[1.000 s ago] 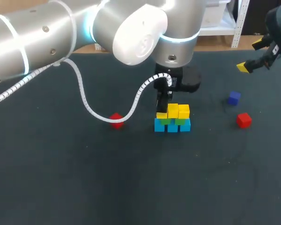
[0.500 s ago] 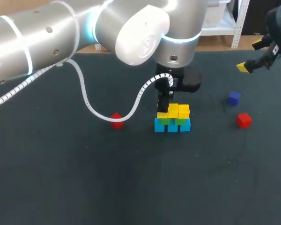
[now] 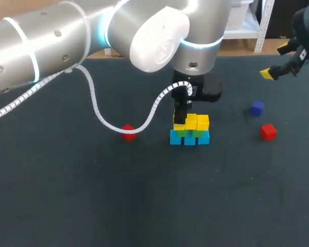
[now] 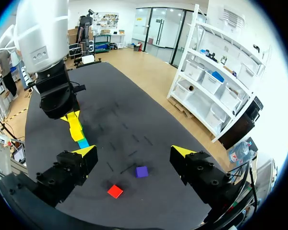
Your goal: Place the blue cubes, place green cubes on the blue cubes, place the yellow cubes on the green cubes, then place the red cubes on the yellow cubes, and place purple cube on the red cubes.
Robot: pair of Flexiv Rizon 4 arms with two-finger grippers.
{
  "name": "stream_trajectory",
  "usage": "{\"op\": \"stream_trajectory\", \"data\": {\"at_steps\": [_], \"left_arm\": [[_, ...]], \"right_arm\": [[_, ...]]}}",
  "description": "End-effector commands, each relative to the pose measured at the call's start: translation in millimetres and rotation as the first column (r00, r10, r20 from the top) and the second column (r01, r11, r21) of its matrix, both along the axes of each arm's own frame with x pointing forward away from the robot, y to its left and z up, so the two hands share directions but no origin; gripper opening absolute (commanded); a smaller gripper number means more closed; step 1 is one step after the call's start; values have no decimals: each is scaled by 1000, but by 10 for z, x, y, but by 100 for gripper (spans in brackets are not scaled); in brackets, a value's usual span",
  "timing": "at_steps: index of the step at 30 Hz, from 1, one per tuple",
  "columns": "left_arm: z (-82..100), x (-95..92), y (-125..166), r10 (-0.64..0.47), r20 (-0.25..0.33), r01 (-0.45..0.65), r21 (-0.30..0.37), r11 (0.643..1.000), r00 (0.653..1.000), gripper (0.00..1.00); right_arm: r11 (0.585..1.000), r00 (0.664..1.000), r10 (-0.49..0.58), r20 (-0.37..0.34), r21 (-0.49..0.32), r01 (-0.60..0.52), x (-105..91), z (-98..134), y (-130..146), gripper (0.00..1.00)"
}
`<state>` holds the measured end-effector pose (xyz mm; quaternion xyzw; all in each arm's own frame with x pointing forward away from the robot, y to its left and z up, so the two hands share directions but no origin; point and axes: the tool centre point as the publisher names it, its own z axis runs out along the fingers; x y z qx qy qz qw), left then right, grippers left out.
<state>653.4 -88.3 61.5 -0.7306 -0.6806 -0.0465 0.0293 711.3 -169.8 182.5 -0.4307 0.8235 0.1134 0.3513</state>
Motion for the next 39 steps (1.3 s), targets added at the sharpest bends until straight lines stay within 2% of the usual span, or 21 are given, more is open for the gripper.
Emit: {"op": "stream_trajectory", "data": {"at_steps": [1, 3, 14, 21, 28, 31, 39], "left_arm": [[-9, 28, -7, 6, -3, -6, 9, 1000, 1000, 68], [-13, 35, 2, 10, -3, -10, 11, 1000, 1000, 100], [66, 50, 129, 48, 29, -48, 3, 999, 998, 100], [108, 98, 410, 158, 76, -158, -2, 987, 985, 100], [71, 161, 784, 332, 123, -331, -24, 943, 935, 100], [62, 157, 900, 392, 112, -389, -53, 920, 913, 100], [-67, 114, 1159, 549, 151, -547, -58, 835, 822, 100]], "right_arm": [[1000, 1000, 0, 1, 1, 0, -3, 0, -5, 100], [1000, 1000, 0, 1, 1, 0, -3, 0, -5, 100], [1000, 1000, 0, 1, 1, 0, -3, 0, -5, 100], [1000, 1000, 0, 1, 1, 0, -3, 0, -5, 100], [1000, 1000, 0, 1, 1, 0, -3, 0, -5, 100], [1000, 1000, 0, 1, 1, 0, -3, 0, -5, 100], [1000, 1000, 0, 1, 1, 0, -3, 0, -5, 100]]}}
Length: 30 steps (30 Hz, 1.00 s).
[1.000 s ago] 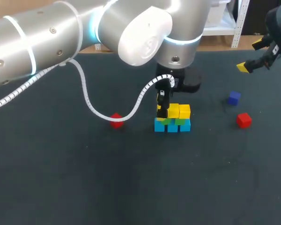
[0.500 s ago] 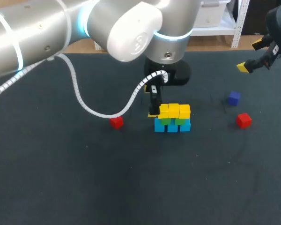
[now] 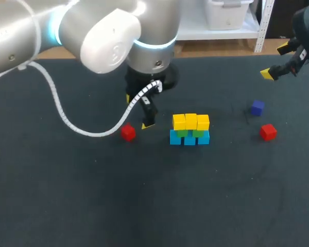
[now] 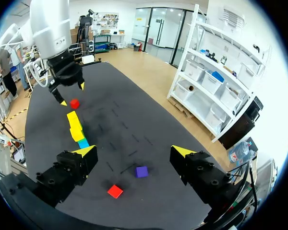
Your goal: Place the blue cubes, place green cubes on the blue cubes, place the yellow cubes on the green cubes, then place the red cubes on the yellow cubes, and place purple cube on the red cubes.
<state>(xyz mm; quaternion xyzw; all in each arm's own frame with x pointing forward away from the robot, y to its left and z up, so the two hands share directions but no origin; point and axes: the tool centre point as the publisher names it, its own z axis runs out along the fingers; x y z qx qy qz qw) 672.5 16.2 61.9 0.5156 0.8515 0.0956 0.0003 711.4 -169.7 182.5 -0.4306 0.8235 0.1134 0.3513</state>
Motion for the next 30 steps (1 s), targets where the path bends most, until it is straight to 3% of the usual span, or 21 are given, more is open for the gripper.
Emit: {"op": "stream_trajectory", "data": {"at_steps": [1, 10, 21, 22, 24, 28, 30], "left_arm": [[-92, -84, 139, 51, 26, -51, -32, 998, 998, 100], [-290, -152, 257, 163, -9, -163, -52, 985, 987, 100], [-488, -155, 340, 199, -60, -202, -60, 977, 978, 100], [-503, -154, 336, 199, -71, -204, -66, 977, 977, 96], [-525, -146, 331, 194, -76, -199, -67, 978, 978, 72], [-582, -142, 313, 189, -98, -196, -74, 978, 977, 70], [-604, -142, 312, 188, -104, -196, -73, 978, 977, 64]], "right_arm": [[1000, 1000, 0, 1, 1, 0, -4, 0, -5, 100], [1000, 1000, 0, 1, 1, 0, -4, 0, -5, 100], [1000, 1000, 0, 1, 1, 0, -4, 0, -5, 100], [1000, 1000, 0, 1, 1, 0, -4, 0, -5, 100], [1000, 1000, 0, 1, 1, 0, -4, 0, -5, 100], [1000, 1000, 0, 1, 1, 0, -4, 0, -5, 100], [1000, 1000, 0, 1, 1, 0, -4, 0, -5, 100]]}}
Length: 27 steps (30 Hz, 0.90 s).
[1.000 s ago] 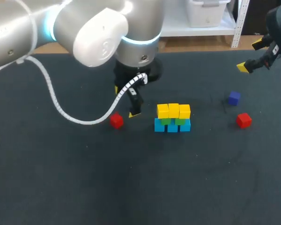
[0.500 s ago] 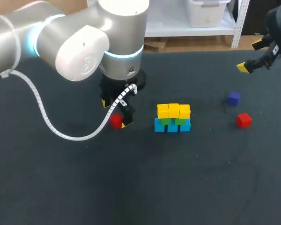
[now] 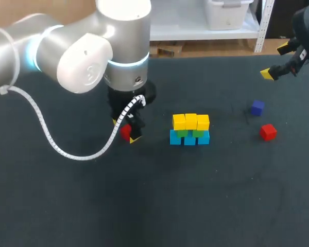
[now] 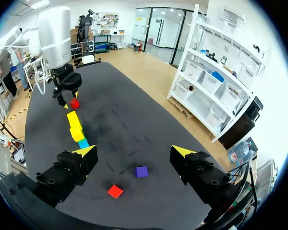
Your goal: Place the blue cubes, place green cubes on the blue cubes, place the yellow cubes on the green cubes, then place the red cubes on the yellow cubes, and place purple cube on the red cubes.
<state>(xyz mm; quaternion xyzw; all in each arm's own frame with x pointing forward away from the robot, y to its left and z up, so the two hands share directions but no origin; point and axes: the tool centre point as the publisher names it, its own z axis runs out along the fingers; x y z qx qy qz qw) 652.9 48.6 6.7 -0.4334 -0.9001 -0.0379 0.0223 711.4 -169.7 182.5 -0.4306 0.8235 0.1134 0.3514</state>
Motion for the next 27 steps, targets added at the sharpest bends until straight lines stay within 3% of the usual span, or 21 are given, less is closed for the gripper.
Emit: {"op": "stream_trajectory", "data": {"at_steps": [1, 7, 9, 13, 17, 22, 27], "left_arm": [[-59, 54, -12, -1, -17, 1, 1, 1000, 1000, 49], [-89, 61, -6, -3, -32, 4, 3, 1000, 999, 42], [-76, 63, 1, -2, -31, 2, 3, 1000, 1000, 18], [-27, 67, 2, -15, -18, 15, 5, 1000, 1000, 0], [104, 73, 2, -94, -4, 94, -1, 996, 996, 0], [419, 118, 49, -223, 20, 223, -10, 975, 975, 0], [783, 215, 118, -275, 73, 276, -1, 961, 959, 0]], "right_arm": [[1000, 1000, 0, 1, 1, 0, -4, 0, -5, 100], [1000, 1000, 0, 1, 1, 0, -4, 0, -5, 100], [1000, 1000, 0, 1, 1, 0, -4, 0, -5, 100], [1000, 1000, 0, 1, 1, 0, -4, 0, -5, 100], [1000, 1000, 0, 1, 1, 0, -4, 0, -5, 100], [1000, 1000, 0, 1, 1, 0, -4, 0, -5, 100], [1000, 1000, 0, 1, 1, 0, -4, 0, -5, 100]]}}
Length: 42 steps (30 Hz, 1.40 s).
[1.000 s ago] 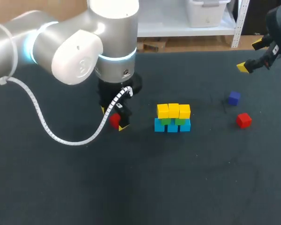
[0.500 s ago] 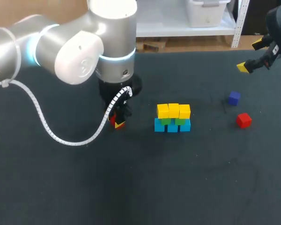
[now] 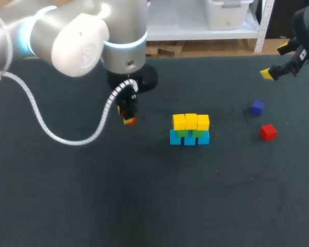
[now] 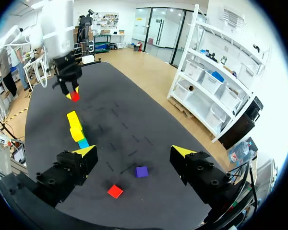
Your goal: Place the blue cubes, place green cubes on the blue cubes, place the yellow cubes on the green cubes, then place the red cubes on the yellow cubes, and place purple cube on the red cubes.
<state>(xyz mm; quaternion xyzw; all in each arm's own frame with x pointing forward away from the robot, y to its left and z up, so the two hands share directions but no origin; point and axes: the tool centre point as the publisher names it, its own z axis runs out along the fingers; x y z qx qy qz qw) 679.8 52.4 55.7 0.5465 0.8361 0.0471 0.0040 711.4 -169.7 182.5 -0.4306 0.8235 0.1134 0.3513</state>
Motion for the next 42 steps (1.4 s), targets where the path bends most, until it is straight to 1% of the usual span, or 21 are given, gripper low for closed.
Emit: {"op": "stream_trajectory", "data": {"at_steps": [1, 2, 5, 9, 15, 19, 22, 27, 33, 37, 42], "left_arm": [[363, -35, 81, -25, 34, 26, -5, 1000, 999, 0], [431, -13, 75, -30, 35, 30, -6, 1000, 999, 0], [616, 35, 1, -50, 62, 51, -19, 999, 997, 0], [784, 37, -199, -106, 70, 109, -31, 994, 992, 0], [915, 20, -464, -168, 75, 168, -3, 986, 983, 0], [991, -58, -636, -207, 60, 208, -8, 978, 977, 0], [1018, -143, -767, -242, 49, 244, -32, 969, 969, 0], [981, -235, -948, -298, 35, 299, -40, 953, 954, 0], [852, -340, -1179, -365, -3, 365, -23, 931, 931, 0], [735, -387, -1316, -399, -31, 399, -12, 917, 916, 0], [625, -416, -1421, -418, -57, 419, -5, 908, 906, 0]], "right_arm": [[1000, 1000, 0, 1, 1, 0, -4, 0, -5, 100], [1000, 1000, 0, 1, 1, 0, -4, 0, -5, 100], [1000, 1000, 0, 1, 1, 0, -4, 0, -5, 100], [1000, 1000, 0, 1, 1, 0, -4, 0, -5, 100], [1000, 1000, 0, 1, 1, 0, -4, 0, -5, 100], [1000, 1000, 0, 1, 1, 0, -4, 0, -5, 100], [1000, 1000, 0, 1, 1, 0, -4, 0, -5, 100], [1000, 1000, 0, 1, 1, 0, -4, 0, -5, 100], [1000, 1000, 0, 1, 1, 0, -4, 0, -5, 100], [1000, 1000, 0, 1, 1, 0, -4, 0, -5, 100], [1000, 1000, 0, 1, 1, 0, -4, 0, -5, 100]]}}
